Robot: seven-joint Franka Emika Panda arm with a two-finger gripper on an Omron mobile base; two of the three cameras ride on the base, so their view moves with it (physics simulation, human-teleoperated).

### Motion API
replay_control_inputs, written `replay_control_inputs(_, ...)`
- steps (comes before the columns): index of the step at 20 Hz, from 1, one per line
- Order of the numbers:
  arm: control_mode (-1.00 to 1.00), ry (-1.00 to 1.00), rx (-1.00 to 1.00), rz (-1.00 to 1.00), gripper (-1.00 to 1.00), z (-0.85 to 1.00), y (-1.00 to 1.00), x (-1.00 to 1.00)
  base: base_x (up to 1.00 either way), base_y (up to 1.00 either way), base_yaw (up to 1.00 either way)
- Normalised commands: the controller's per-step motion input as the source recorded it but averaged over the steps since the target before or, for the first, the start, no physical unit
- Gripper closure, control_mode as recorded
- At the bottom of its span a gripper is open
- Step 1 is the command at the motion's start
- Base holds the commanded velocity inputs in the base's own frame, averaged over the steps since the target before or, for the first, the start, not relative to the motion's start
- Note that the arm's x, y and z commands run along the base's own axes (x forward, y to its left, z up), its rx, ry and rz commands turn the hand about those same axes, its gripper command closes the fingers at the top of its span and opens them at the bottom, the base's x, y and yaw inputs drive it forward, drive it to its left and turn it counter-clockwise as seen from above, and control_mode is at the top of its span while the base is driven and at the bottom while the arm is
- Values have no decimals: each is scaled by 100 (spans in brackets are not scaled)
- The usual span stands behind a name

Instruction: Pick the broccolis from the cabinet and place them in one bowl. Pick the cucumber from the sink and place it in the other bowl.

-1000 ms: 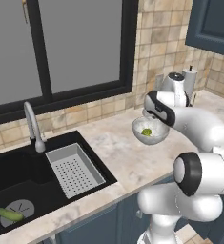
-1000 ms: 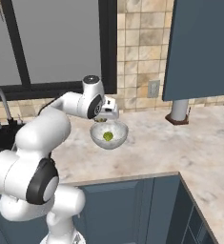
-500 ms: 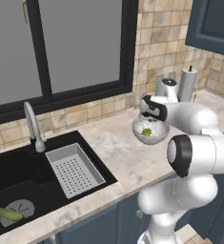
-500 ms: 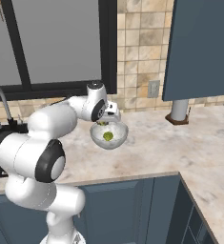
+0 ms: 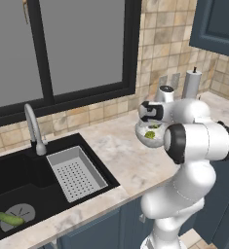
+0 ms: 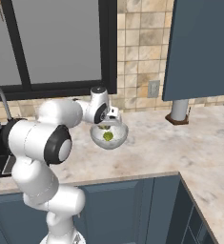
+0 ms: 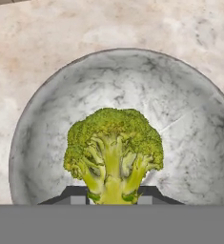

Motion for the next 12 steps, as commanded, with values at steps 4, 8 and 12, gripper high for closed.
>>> replay_control_inputs(4,-100,4,0,0,100,-26,-1,38,0,0,0)
replay_control_inputs(8,-100,5,0,0,100,-20,-2,34,0,0,0)
replay_control_inputs(12,-100,3,0,0,100,-13,-8,33,0,0,0)
